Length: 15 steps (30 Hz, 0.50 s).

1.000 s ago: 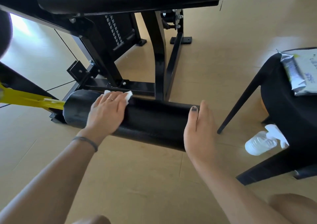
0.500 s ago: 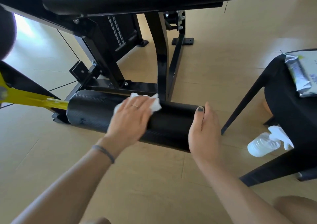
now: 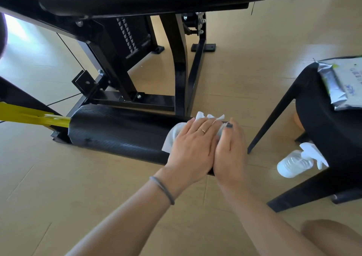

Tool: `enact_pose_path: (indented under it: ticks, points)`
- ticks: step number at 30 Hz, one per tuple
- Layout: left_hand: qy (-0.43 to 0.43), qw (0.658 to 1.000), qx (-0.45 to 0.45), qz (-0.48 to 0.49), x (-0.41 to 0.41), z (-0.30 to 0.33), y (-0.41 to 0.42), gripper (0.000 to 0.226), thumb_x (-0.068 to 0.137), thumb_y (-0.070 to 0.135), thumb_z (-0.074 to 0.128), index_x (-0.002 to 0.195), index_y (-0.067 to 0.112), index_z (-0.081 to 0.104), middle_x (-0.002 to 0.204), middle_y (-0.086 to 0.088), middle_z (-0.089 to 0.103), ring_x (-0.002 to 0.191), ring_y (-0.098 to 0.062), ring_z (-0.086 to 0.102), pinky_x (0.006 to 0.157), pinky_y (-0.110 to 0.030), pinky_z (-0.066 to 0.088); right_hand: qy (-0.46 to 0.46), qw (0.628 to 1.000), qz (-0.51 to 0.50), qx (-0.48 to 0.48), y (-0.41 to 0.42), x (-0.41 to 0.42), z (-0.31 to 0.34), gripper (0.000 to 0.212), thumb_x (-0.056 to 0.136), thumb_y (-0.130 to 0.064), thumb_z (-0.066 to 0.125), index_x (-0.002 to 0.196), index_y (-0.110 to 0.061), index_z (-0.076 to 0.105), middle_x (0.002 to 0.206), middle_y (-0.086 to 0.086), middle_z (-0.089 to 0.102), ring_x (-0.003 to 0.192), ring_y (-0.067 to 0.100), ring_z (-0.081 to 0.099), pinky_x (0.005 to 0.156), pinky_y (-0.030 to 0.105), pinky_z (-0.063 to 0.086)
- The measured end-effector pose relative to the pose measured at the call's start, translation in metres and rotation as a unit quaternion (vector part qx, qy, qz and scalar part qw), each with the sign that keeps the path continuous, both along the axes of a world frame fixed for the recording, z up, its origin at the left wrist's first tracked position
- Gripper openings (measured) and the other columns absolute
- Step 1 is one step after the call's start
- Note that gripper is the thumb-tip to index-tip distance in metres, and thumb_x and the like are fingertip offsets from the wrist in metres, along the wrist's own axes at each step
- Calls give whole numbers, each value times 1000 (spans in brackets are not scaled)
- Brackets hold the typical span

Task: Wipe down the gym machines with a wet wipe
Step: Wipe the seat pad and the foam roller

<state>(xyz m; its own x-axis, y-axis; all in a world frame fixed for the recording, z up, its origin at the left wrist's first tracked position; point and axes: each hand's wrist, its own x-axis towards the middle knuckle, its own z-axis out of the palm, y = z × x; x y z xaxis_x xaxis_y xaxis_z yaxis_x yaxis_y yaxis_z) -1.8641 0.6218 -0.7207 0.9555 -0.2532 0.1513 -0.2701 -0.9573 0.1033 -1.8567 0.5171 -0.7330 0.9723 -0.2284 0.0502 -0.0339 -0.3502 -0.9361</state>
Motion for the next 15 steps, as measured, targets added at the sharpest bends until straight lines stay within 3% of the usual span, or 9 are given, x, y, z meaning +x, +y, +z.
enact_pose_path:
  ticks: [1, 3, 5, 7, 11, 13, 15]
  points:
    - [10, 1000, 0, -27, 1, 2, 5, 48, 107, 37, 24, 152, 28, 38, 155, 13, 42, 145, -8, 31, 120, -32, 21, 1, 1000, 2, 10, -1, 1, 2, 43, 99, -40, 22, 102, -12, 54, 98, -6, 60, 96, 17, 54, 90, 47, 48]
    - [15, 999, -19, -21, 7, 13, 34, 46, 107, 36, 24, 150, 32, 41, 152, 13, 47, 143, -7, 37, 119, -34, 28, 20, 1000, 22, 9, -3, 1, 1, 51, 103, -45, 22, 126, -13, 55, 126, -2, 61, 119, 18, 53, 106, 36, 43]
    - [15, 998, -19, 65, 18, 22, 81, 41, 107, 34, 27, 140, 36, 51, 140, 11, 59, 133, -13, 50, 111, -41, 39, 44, 998, 41, -20, -5, -1, 1, 56, 108, -45, 22, 155, -18, 35, 156, -4, 41, 145, 12, 35, 116, 26, 27]
    - [40, 988, 17, 149, 25, 29, 126, 41, 106, 30, 28, 134, 35, 58, 135, 9, 63, 127, -17, 54, 106, -41, 42, 45, 997, 59, -34, -6, -3, 1, 58, 109, -46, 22, 160, -19, 25, 164, -5, 30, 151, 11, 24, 122, 30, 23]
    - [21, 980, 43, 191, 29, 24, 122, 45, 104, 33, 25, 129, 30, 62, 132, 7, 65, 125, -17, 56, 104, -39, 44, 51, 997, 55, -25, -6, -1, 1, 59, 108, -47, 23, 160, -18, 26, 164, -3, 31, 151, 13, 25, 124, 35, 24]
    - [5, 992, 25, 120, 30, 20, 77, 43, 104, 34, 26, 130, 31, 59, 130, 7, 64, 121, -18, 57, 102, -36, 45, 49, 998, 44, -18, -4, 0, 5, 61, 106, -50, 22, 155, -17, 37, 157, -1, 41, 146, 16, 35, 121, 40, 31]
    - [-7, 999, 18, 26, 25, 13, 28, 37, 104, 34, 33, 132, 30, 57, 128, 9, 64, 119, -15, 58, 101, -31, 45, 43, 998, 29, 18, -2, 2, 9, 58, 100, -52, 20, 126, -16, 57, 128, -1, 61, 122, 18, 53, 104, 43, 44]
